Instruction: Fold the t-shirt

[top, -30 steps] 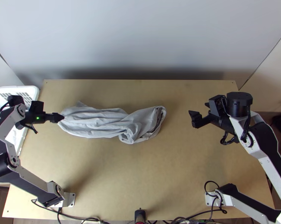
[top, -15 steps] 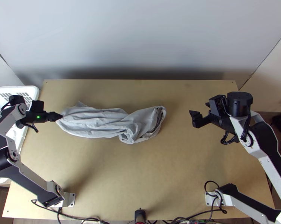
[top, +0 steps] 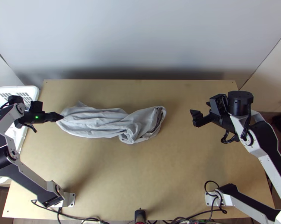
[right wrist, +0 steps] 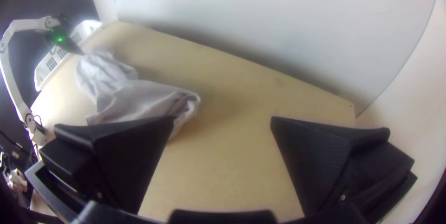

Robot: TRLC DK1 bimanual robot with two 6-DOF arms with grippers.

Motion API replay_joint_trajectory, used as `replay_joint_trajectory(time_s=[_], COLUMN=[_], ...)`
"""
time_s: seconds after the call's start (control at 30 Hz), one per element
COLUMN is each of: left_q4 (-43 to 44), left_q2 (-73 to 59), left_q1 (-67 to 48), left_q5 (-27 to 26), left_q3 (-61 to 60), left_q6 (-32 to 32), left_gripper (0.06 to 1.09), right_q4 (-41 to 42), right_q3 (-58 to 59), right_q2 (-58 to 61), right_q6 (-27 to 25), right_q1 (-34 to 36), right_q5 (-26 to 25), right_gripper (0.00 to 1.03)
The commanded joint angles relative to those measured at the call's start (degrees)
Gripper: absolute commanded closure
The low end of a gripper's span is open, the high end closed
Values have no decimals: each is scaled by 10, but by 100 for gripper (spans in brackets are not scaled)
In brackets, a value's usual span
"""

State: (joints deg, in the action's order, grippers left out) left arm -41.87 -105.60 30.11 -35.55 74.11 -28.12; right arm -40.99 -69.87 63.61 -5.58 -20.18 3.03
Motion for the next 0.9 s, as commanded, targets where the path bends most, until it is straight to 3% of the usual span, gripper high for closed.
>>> replay_joint_trajectory(time_s=[0.0, 0.1, 0.33, 0.37, 0.77, 0.87], left_q4=[-39, -44, -26, -25, 4, 1], left_q2=[6, 13, 32, 32, 53, 55], left_q1=[5, 5, 3, 2, -2, -3], left_q5=[2, 2, -4, -4, -3, -3], left_q3=[4, 2, -9, -8, -31, -32], left_q6=[-14, -19, -30, -29, -62, -61], left_gripper=[15, 18, 93, 100, 105, 105], right_q4=[0, 0, -1, -1, -3, -4], right_q3=[0, 2, 0, 0, 8, 29], right_q2=[-1, -2, -7, -7, -13, -9], right_q6=[1, 2, 2, 1, 2, 23], right_q1=[1, 1, 1, 1, 1, -11], right_q5=[0, 0, 0, 0, 2, 22], right_gripper=[5, 5, 5, 5, 5, 5])
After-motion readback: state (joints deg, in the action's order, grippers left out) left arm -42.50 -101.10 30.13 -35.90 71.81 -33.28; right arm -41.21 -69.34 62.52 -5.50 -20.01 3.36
